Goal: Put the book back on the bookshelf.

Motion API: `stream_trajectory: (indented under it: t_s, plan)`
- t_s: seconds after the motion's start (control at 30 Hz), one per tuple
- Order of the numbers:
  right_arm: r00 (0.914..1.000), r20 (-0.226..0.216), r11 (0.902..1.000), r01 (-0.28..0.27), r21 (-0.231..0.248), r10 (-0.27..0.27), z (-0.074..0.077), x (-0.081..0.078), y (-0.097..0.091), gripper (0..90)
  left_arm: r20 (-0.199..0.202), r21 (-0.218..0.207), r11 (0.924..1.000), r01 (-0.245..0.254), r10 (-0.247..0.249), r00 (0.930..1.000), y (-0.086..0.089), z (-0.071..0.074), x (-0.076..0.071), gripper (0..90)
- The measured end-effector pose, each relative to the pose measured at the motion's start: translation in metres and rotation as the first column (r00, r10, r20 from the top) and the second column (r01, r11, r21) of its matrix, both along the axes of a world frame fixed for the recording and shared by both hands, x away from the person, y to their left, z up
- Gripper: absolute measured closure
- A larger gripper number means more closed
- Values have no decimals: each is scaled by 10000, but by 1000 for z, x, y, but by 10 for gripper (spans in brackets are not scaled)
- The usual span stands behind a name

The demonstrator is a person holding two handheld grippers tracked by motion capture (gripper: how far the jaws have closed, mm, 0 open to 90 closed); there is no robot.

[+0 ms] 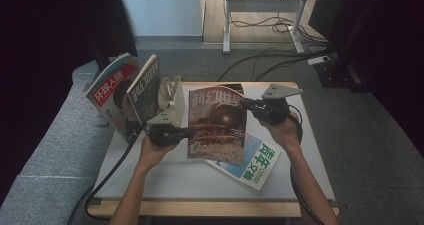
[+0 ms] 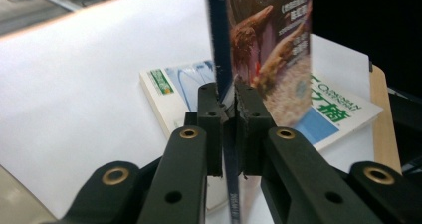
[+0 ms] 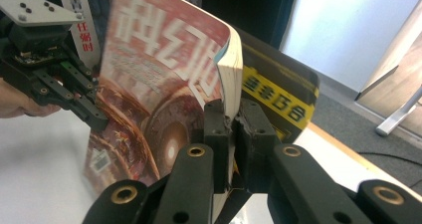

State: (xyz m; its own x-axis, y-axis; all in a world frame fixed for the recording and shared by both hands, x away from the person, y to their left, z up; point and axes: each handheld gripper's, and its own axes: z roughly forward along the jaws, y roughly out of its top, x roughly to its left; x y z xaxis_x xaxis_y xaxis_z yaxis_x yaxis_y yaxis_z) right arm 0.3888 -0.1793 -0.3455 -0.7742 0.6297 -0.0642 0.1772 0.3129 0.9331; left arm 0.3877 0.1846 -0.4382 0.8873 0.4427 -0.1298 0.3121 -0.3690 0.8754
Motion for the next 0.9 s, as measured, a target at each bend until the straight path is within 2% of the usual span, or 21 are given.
stream_trajectory:
  t_s: [0.17,0.23,0.33,0.5,0.57,0.6,0.63,0.77,0.9]
  plan:
    - [9996,273,9999,92,-68,-90,8,-3,1,831,707,132,9998,-175,165,9974,-4,5,-5,846]
    - [9997,247,10000,73,-26,-72,8,-3,0,831,996,345,9991,-252,216,9948,-5,2,-7,845]
    - [9999,132,9998,-25,183,23,5,-3,-3,825,1168,343,9993,-118,77,9931,-4,-3,-11,842]
    - [9996,150,9995,-227,235,223,6,-6,-3,817,1455,816,9966,131,-249,9890,-4,-2,-17,817]
    - [9995,162,9994,-268,217,264,7,-7,-2,816,1568,738,9972,125,-240,9873,-4,1,-18,789]
    - [9994,165,9993,-306,235,302,7,-7,-2,815,1632,421,9990,175,-242,9863,-4,5,-19,777]
    - [9992,176,9990,-357,257,353,7,-8,-1,815,1608,318,9993,197,-245,9867,-4,8,-19,768]
    - [9991,208,9991,-384,169,381,8,-10,-1,814,1780,320,9995,56,-112,9840,-10,21,-18,752]
    - [9987,205,9987,-460,210,456,7,-10,-2,809,1961,-86,9999,-95,110,9805,-14,32,-17,738]
